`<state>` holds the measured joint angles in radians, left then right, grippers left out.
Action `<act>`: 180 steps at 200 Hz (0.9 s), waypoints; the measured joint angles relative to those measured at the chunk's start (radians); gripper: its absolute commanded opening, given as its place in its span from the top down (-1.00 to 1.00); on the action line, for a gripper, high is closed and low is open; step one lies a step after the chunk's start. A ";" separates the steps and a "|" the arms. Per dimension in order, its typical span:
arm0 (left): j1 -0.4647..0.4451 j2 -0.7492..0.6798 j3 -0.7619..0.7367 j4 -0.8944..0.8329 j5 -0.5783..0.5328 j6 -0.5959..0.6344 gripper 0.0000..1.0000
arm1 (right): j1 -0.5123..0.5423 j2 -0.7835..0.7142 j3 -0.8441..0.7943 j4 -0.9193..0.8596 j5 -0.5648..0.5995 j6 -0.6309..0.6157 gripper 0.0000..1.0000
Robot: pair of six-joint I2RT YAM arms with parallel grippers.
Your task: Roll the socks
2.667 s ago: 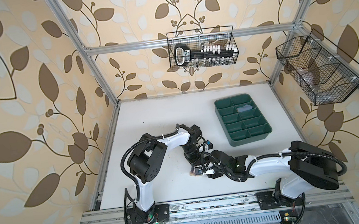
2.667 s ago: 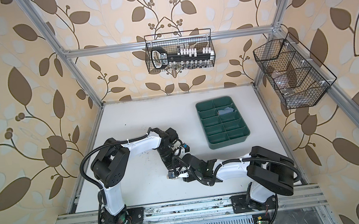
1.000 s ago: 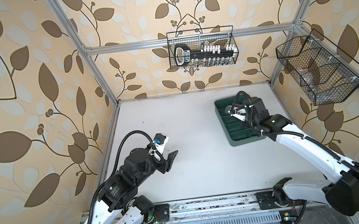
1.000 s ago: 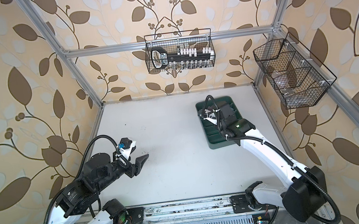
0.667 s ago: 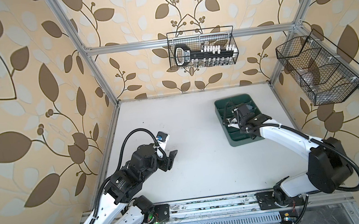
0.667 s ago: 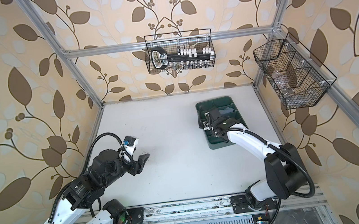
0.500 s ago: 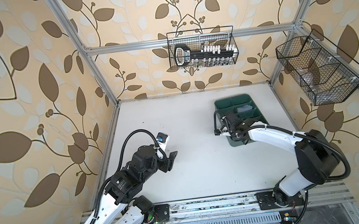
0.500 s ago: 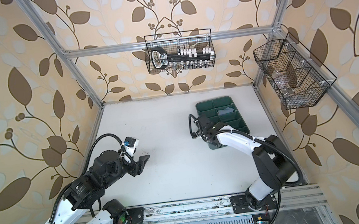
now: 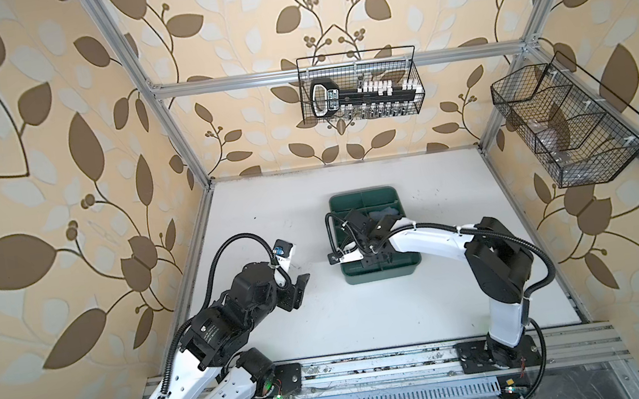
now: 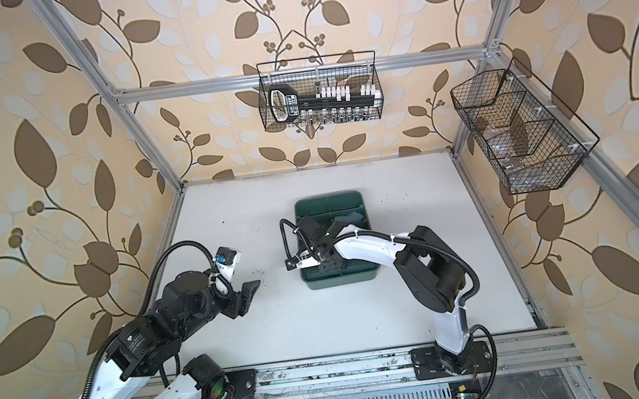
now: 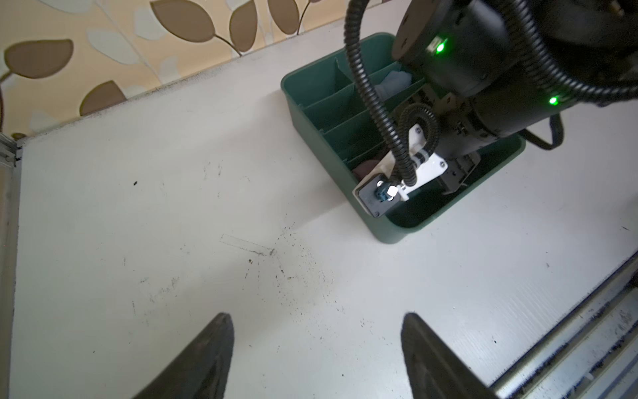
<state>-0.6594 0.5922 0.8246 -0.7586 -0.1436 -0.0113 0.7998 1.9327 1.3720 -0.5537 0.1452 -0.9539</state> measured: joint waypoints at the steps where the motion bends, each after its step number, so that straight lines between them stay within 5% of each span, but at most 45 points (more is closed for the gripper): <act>1: 0.000 0.000 0.001 -0.001 0.000 0.000 -0.58 | 0.000 0.003 0.002 0.000 -0.006 0.004 1.00; 46: 0.000 -0.001 0.039 -0.035 -0.031 0.000 -0.64 | -0.029 0.043 0.030 0.000 -0.098 0.050 1.00; 62: 0.000 0.005 0.046 -0.043 -0.048 0.001 -0.96 | -0.034 0.044 0.031 0.000 -0.109 0.056 0.49; 75: 0.000 0.012 0.051 -0.043 -0.061 -0.001 -0.98 | -0.039 0.041 0.034 0.008 -0.113 0.058 0.21; 112: 0.000 0.042 0.098 -0.040 -0.142 0.013 -0.98 | -0.041 -0.045 0.035 -0.021 -0.150 0.020 -0.14; 160: 0.000 0.093 0.187 0.022 -0.523 0.026 -0.98 | -0.113 -0.222 0.042 -0.126 -0.154 -0.015 -0.16; 180: 0.000 0.081 0.183 0.116 -0.631 0.031 -0.98 | -0.222 -0.330 0.032 -0.075 -0.185 0.089 -0.18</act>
<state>-0.6594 0.6735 1.0077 -0.6422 -0.7746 0.0200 0.5777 1.6024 1.4040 -0.6289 -0.0402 -0.8650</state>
